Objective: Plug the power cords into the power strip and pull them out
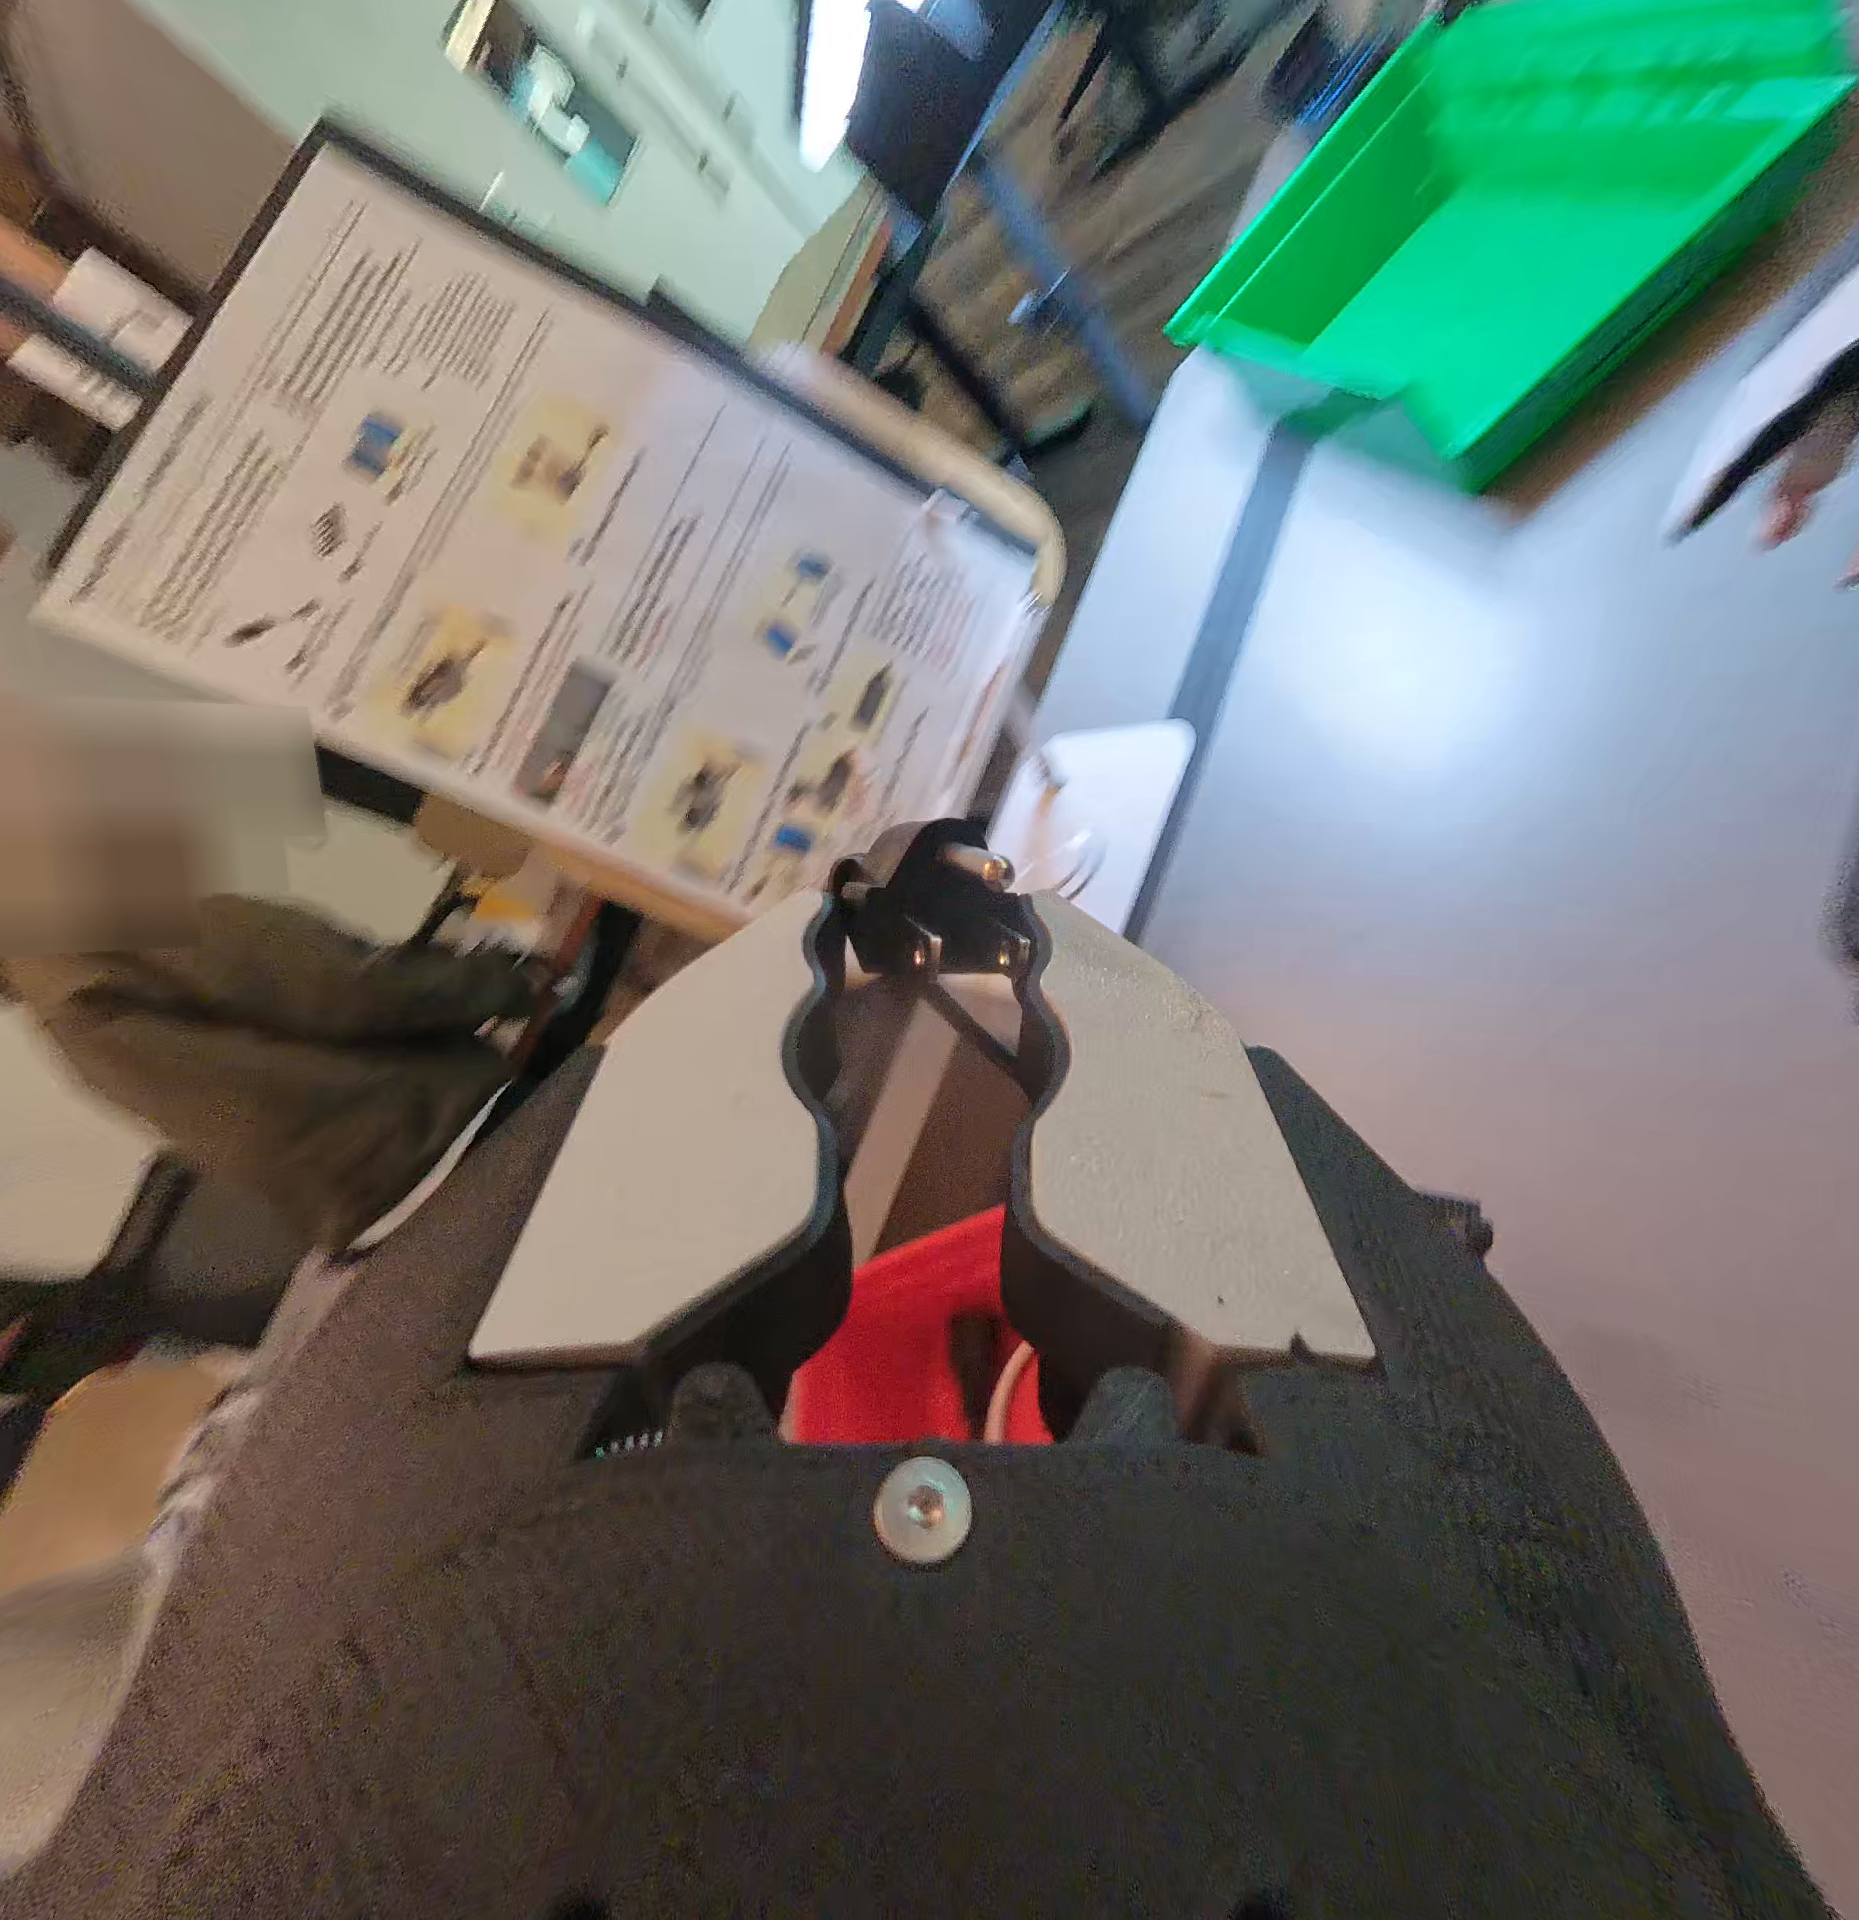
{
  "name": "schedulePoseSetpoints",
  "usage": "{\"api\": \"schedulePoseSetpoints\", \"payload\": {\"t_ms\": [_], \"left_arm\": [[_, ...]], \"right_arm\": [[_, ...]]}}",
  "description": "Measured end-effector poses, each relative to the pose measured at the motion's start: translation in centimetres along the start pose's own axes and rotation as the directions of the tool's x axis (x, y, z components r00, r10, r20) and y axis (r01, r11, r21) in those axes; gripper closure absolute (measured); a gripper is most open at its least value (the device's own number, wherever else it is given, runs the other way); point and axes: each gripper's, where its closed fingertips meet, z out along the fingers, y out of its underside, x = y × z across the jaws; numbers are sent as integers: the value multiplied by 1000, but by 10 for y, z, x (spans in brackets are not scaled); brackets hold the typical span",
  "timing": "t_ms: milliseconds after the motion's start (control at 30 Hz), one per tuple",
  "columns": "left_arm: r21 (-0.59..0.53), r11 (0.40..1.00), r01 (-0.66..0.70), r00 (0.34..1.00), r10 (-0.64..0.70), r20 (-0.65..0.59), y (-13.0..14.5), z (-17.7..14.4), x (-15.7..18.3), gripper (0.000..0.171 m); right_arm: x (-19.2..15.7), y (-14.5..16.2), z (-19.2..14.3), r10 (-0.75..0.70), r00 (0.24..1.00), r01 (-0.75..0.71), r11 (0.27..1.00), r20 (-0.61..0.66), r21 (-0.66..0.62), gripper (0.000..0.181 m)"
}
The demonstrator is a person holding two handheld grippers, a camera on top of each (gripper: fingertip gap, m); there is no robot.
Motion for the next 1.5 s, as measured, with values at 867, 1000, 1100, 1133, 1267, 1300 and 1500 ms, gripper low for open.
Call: {"api": "schedulePoseSetpoints", "payload": {"t_ms": [867, 1000, 1100, 1133, 1267, 1300, 1500], "left_arm": [[462, 768, 443, 784, -82, -615, -123, 94, 192, 143], [490, 751, 442, 802, -87, -591, -126, 84, 182, 142], [506, 737, 449, 820, -115, -560, -121, 74, 170, 142], [504, 734, 455, 823, -131, -553, -119, 72, 166, 142], [449, 748, 489, 811, -200, -550, -107, 73, 166, 142], [423, 750, 508, 794, -216, -569, -103, 74, 170, 142], [298, 803, 516, 759, -268, -593, -80, 92, 203, 132]], "right_arm": [[-7, -74, -6, -159, 987, 159, 986, -7, 43, 140], [-4, -97, -10, -262, 963, 266, 961, -61, 71, 170], [2, -127, -22, -400, 908, 407, 913, -124, 37, 170], [4, -137, -26, -450, 881, 457, 889, -149, 14, 170], [10, -162, -40, -613, 771, 597, 790, -174, -141, 169], [13, -163, -45, -654, 734, 625, 756, -183, -197, 169], [23, -135, -66, -779, 610, 675, 608, -147, -418, 169]]}}
